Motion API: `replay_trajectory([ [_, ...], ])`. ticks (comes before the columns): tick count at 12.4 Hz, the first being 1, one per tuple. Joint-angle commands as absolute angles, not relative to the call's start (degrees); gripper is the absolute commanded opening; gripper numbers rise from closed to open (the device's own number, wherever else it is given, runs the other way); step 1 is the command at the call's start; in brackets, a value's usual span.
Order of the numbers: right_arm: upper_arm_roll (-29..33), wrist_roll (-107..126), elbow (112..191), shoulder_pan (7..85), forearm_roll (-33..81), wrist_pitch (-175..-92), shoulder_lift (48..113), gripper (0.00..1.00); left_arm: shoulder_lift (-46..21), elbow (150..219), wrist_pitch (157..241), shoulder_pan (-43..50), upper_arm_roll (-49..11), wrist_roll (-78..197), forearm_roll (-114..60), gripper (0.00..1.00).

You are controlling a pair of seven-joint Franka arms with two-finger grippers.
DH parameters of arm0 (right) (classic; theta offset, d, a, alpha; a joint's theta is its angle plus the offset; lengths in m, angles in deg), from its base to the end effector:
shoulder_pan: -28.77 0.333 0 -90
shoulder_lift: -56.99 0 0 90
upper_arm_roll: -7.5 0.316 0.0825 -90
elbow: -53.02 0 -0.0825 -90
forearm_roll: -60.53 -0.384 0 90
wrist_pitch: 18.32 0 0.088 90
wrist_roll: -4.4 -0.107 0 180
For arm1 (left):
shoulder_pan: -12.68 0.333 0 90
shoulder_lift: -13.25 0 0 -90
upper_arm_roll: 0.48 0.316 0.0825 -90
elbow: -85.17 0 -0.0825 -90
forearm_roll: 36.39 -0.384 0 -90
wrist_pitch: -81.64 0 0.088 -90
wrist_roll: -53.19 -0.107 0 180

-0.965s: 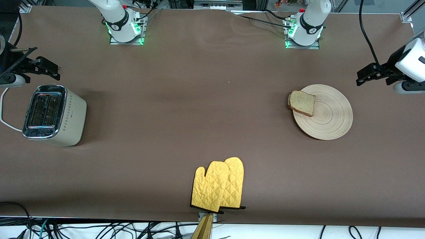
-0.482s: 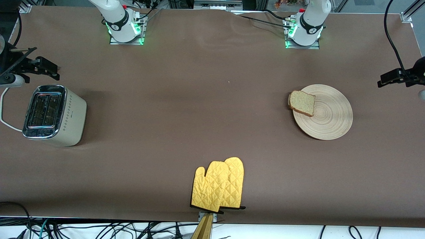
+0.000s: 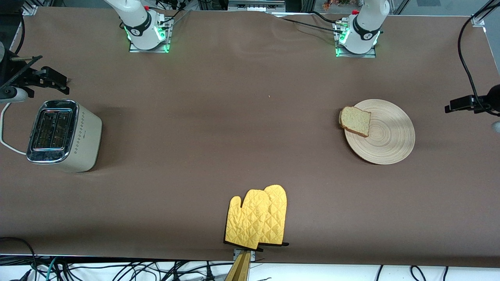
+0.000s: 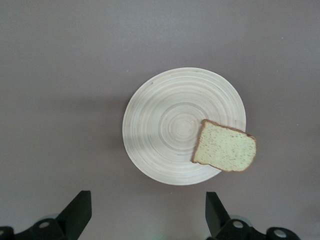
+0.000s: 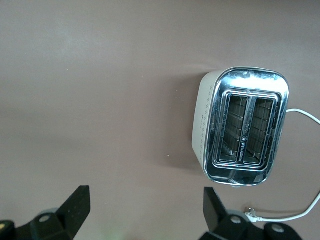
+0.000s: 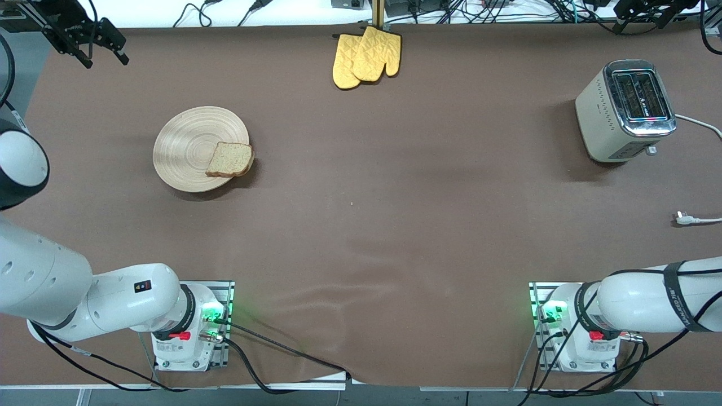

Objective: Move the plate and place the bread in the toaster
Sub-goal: 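Lower the left gripper to the wooden plate's rim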

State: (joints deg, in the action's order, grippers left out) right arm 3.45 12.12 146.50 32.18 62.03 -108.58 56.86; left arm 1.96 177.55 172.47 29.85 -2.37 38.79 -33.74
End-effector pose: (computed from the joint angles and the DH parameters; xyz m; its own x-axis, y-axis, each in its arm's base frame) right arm 0.5520 -0.0090 0.5976 0.9907 0.1234 -0.0569 0.1246 -0.9920 0.0185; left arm 0.5772 0.1541 0.4925 0.9793 0.0099 -0.2024 0.0318 -0.9940 0.1050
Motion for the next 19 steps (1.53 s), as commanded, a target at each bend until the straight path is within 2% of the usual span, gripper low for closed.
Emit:
replay_trajectory([
  [1,3.72,12.31,145.39,31.85,62.81,-107.26,56.82,1.0,-2.64,176.93,175.15,32.8,-2.59,32.56,-30.6,1.0],
  [9,3.72,12.4,145.39,31.85,62.73,-107.26,56.9,1.0,-16.09,175.79,176.21,44.05,-2.41,15.17,-19.53,1.0],
  [15,3.63,12.75,145.39,31.85,62.73,-107.26,56.9,1.0,-26.02,174.91,175.69,46.96,-2.41,5.23,-12.32,1.0],
  [19,3.55,12.84,145.39,31.76,62.73,-107.26,56.9,1.0,-29.11,174.56,175.16,48.01,-1.62,-0.15,-10.29,0.99],
])
